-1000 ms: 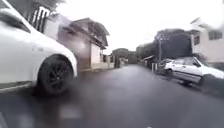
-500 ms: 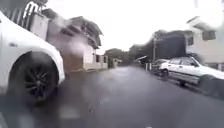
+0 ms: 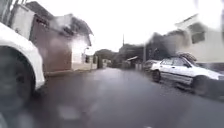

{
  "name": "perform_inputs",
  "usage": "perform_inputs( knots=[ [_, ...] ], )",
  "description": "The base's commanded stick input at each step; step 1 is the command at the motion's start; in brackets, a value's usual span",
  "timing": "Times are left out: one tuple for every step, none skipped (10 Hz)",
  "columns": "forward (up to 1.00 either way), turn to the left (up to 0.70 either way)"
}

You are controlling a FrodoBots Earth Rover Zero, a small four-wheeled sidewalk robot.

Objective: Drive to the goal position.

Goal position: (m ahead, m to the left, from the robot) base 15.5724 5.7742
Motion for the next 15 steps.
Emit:
perform_inputs(
  knots=[
    [0.7, 0.0],
    [0.7, 0.0],
    [0.7, 0.0],
    [0.7, 0.0],
    [0.7, 0.0],
    [0.7, 0.0],
    [0.7, 0.0],
    [0.7, 0.0],
    [0.7, 0.0],
    [0.7, 0.0],
    [0.7, 0.0],
    [0.7, 0.0],
    [0.7, 0.0],
    [0.7, 0.0],
    [0.7, 0.0]
  ],
)
